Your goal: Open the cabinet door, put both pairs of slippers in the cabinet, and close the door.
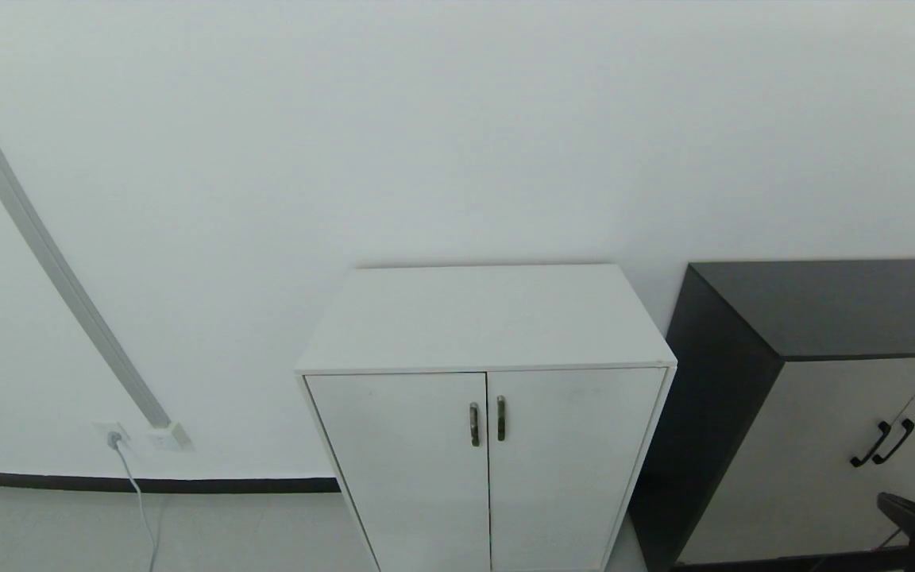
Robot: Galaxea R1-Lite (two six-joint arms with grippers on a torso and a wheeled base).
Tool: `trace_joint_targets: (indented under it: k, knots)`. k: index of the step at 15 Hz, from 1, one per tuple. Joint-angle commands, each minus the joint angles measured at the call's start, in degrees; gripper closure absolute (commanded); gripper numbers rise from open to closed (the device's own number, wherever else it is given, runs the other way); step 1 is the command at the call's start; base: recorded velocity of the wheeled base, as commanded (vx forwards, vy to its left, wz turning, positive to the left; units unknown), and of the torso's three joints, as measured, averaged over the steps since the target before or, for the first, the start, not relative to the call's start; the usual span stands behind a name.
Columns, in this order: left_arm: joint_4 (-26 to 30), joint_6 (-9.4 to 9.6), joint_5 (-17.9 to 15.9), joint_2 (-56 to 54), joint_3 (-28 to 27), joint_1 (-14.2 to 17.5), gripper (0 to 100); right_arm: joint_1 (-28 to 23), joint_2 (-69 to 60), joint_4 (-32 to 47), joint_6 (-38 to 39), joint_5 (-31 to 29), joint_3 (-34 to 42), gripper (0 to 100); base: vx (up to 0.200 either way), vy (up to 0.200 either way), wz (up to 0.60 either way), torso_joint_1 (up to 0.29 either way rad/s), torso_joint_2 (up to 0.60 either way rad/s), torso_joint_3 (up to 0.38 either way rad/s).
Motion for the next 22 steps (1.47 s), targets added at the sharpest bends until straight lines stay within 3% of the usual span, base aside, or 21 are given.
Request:
trace_joint_targets:
  k: [1, 11, 22]
  knots:
    - [0.0, -0.01, 0.0, 0.0, 0.0, 0.0, 100, 0.0, -12.3, 7.4, -0.8, 1.1, -0.1, 100, 0.000, 0.000, 0.00, 0.000, 0.00, 0.000]
    - [0.0, -0.01, -0.1, 0.0, 0.0, -0.1, 100, 0.6, -36.3, 35.7, -5.2, 9.2, -1.2, 100, 0.000, 0.000, 0.00, 0.000, 0.00, 0.000]
    - [0.0, 0.07, -0.2, 0.0, 0.0, 0.0, 100, 3.6, -40.7, 43.6, -5.2, 10.7, 0.0, 100, 0.000, 0.000, 0.00, 0.000, 0.00, 0.000]
